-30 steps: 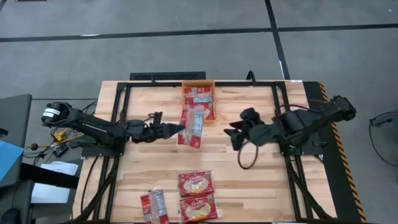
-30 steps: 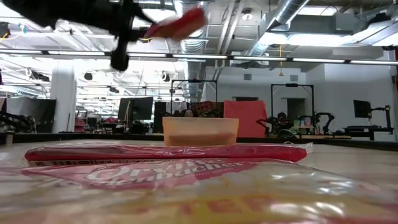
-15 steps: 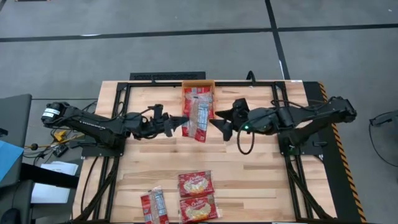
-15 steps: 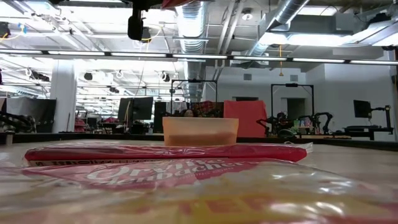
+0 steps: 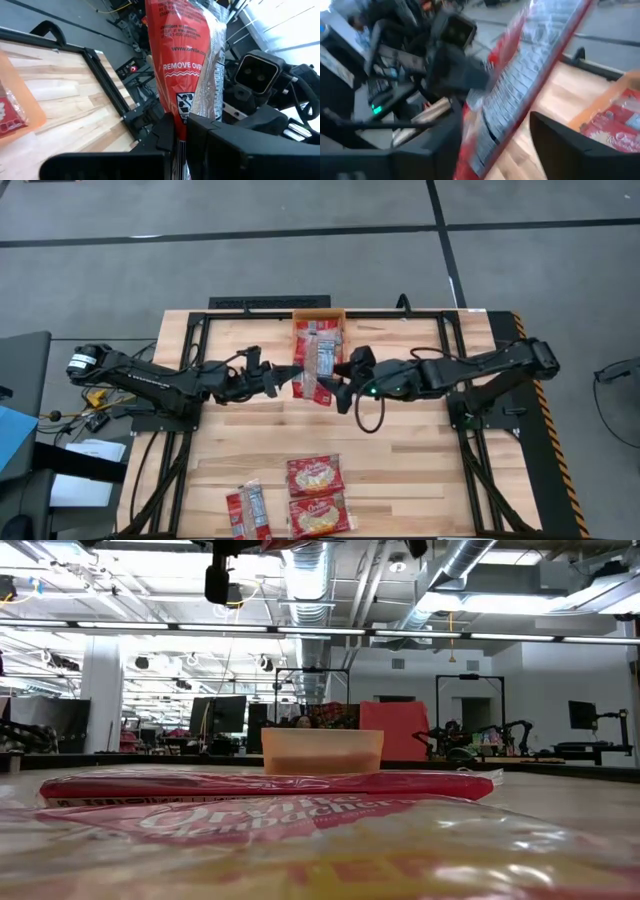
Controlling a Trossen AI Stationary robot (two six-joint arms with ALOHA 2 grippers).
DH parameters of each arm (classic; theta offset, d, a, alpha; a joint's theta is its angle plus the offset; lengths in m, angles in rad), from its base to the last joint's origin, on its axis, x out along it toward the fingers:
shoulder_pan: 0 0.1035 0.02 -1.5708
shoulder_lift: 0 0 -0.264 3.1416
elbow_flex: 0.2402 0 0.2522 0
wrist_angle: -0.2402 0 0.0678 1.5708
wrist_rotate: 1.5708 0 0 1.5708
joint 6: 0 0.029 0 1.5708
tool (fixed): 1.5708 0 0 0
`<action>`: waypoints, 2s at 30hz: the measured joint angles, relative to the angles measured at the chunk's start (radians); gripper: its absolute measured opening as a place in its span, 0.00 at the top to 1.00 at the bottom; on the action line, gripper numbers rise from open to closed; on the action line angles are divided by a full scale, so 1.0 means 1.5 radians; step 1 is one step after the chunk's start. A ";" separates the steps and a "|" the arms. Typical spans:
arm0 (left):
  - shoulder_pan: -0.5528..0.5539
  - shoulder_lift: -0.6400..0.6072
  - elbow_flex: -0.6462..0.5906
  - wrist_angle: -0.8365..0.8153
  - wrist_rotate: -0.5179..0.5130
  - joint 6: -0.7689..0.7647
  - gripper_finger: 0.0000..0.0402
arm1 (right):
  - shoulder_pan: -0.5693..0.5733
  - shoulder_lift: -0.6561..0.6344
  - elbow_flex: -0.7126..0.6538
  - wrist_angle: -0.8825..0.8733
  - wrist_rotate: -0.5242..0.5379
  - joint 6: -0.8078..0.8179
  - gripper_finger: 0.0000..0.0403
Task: Sort popcorn bags into baskets
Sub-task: Put the red popcorn bag into the orange bin
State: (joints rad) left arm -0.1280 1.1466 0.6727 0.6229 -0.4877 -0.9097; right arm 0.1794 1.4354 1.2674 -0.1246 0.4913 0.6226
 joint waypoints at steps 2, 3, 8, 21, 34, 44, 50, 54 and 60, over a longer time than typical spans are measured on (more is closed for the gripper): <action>0.000 0.000 0.000 -0.007 -0.009 -0.001 0.99 | -0.012 0.003 0.000 -0.003 -0.017 -0.001 0.51; 0.000 0.000 0.000 -0.006 -0.015 -0.001 0.99 | -0.021 0.003 0.000 -0.005 -0.028 -0.002 0.57; 0.001 0.000 0.000 -0.008 -0.036 0.000 0.98 | -0.066 0.004 0.001 -0.001 -0.091 -0.005 0.94; 0.011 0.000 0.000 -0.106 -0.042 0.046 0.59 | -0.280 -0.042 0.001 -0.048 -0.280 -0.116 0.96; 0.042 -0.002 0.000 -0.271 -0.021 -0.095 0.51 | -0.419 0.044 0.001 -0.176 -0.173 -0.615 0.96; 0.042 -0.009 0.000 -0.306 0.007 -0.106 0.51 | -0.357 0.182 0.000 -0.067 -0.026 -0.887 0.96; 0.043 -0.068 0.000 -0.314 0.001 -0.097 0.51 | -0.329 0.240 0.001 0.013 0.053 -1.027 0.93; 0.044 -0.119 0.000 -0.348 -0.026 -0.084 0.51 | -0.328 0.276 0.002 0.050 0.056 -1.060 0.93; 0.044 -0.173 0.000 -0.417 -0.065 -0.083 0.51 | -0.332 0.338 0.033 0.048 0.069 -1.065 0.91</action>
State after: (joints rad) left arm -0.0620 0.8878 0.6720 -0.0022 -0.5848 -1.0336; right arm -0.3180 1.9418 1.3173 -0.0525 0.5953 -0.9748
